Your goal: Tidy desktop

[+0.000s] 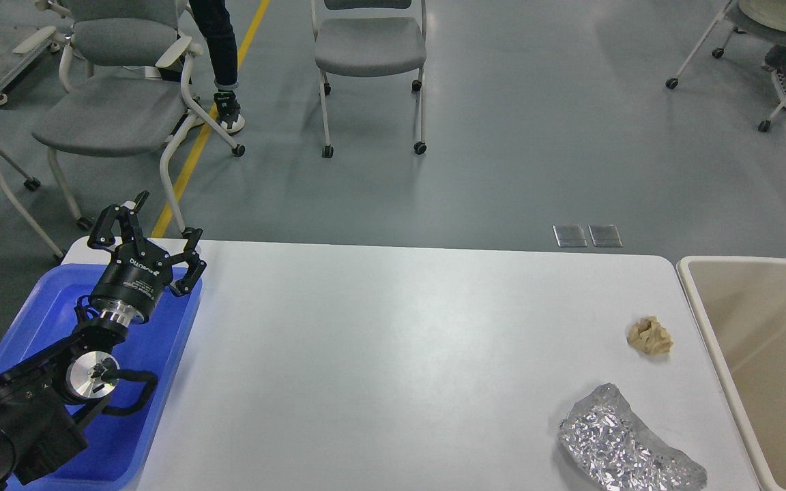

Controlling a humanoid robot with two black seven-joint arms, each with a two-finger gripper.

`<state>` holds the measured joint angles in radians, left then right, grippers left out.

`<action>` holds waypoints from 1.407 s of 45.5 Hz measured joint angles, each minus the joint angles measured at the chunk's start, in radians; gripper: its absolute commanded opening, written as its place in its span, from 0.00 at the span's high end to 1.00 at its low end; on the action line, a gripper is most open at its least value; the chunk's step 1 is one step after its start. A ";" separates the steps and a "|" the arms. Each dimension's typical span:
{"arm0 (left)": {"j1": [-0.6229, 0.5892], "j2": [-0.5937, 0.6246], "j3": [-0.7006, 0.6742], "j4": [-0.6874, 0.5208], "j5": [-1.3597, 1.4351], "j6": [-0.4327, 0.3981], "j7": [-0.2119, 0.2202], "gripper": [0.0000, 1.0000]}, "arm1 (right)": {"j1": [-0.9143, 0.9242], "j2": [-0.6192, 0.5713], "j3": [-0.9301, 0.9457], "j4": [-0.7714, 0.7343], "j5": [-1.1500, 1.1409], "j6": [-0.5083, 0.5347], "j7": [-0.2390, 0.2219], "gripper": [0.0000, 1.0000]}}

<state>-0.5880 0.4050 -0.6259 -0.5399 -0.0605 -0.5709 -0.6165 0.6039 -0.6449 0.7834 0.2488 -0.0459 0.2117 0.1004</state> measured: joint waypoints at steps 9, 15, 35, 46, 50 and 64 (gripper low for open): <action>0.000 0.000 0.000 0.000 -0.001 0.000 0.000 0.02 | -0.032 -0.033 0.118 0.173 -0.013 0.021 0.011 0.00; 0.000 0.000 0.000 0.000 0.000 0.000 0.000 0.02 | -0.059 -0.022 0.188 0.277 -0.047 0.027 0.032 0.00; 0.000 0.000 0.000 0.000 0.000 0.000 0.000 0.02 | -0.130 0.159 0.360 0.505 -0.248 0.035 0.072 0.00; 0.000 0.000 0.000 0.000 0.000 0.000 0.000 0.02 | -0.154 0.248 0.410 0.553 -0.319 0.036 0.078 0.00; 0.000 0.000 0.000 0.000 0.000 0.000 0.000 0.02 | -0.163 0.275 0.423 0.561 -0.332 0.043 0.079 0.00; 0.000 0.000 -0.001 0.000 0.001 0.000 0.000 0.02 | -0.176 0.332 0.448 0.570 -0.350 0.057 0.092 0.00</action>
<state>-0.5876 0.4049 -0.6265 -0.5400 -0.0599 -0.5709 -0.6167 0.4278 -0.3127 1.2312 0.8185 -0.3963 0.2691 0.1925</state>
